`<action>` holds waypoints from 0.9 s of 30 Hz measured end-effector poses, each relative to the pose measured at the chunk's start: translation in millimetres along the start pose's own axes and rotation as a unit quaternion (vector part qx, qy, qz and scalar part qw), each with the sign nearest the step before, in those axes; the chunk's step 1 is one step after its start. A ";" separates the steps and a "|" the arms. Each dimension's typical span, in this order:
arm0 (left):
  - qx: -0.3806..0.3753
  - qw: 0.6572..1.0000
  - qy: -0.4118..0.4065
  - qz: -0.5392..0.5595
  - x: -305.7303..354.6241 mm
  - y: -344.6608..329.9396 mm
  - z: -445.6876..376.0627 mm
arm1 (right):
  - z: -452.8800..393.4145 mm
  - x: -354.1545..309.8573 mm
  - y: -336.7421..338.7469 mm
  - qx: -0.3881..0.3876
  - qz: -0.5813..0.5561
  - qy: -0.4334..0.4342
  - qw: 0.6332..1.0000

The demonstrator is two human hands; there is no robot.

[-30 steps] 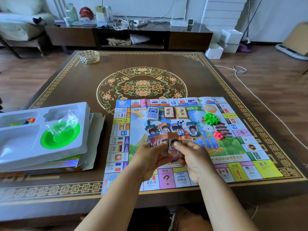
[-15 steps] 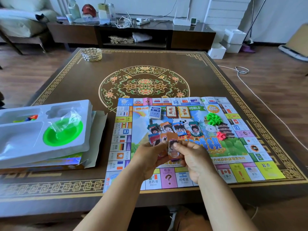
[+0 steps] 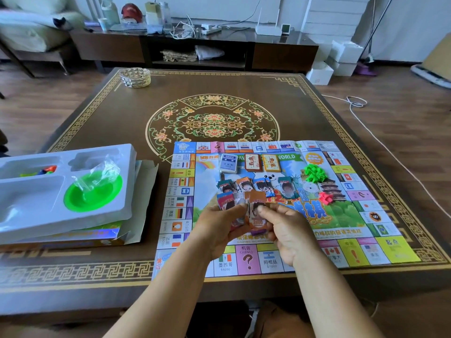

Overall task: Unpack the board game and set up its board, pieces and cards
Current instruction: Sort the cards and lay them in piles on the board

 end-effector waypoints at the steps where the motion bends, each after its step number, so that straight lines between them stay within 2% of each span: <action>1: 0.003 1.000 0.001 -0.001 -0.4 0.0 -0.2 | 0.1 -0.2 -0.4 -0.001 -0.001 0.000 1.000; 7: -0.001 1.000 0.009 -0.010 -2.6 -1.0 -2.3 | -1.0 1.1 0.5 0.002 -0.005 -0.009 1.000; 19: -0.010 0.999 -0.033 -0.036 -2.2 -2.3 -4.0 | -2.2 4.1 -0.9 -0.013 -0.024 -0.012 1.000; 27: -0.010 1.000 -0.014 -0.026 -0.8 0.4 -2.4 | -4.8 4.4 2.3 0.006 -0.029 -0.015 0.999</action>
Point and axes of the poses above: each hand's wrist, its own z-axis away from the middle knuckle, its own y-axis out of the back of the hand, x = y × z, the point moved 6 cm from there along -z, towards the middle knuckle, and after that the axes turned 8 degrees about x, right-handed, at the moved point
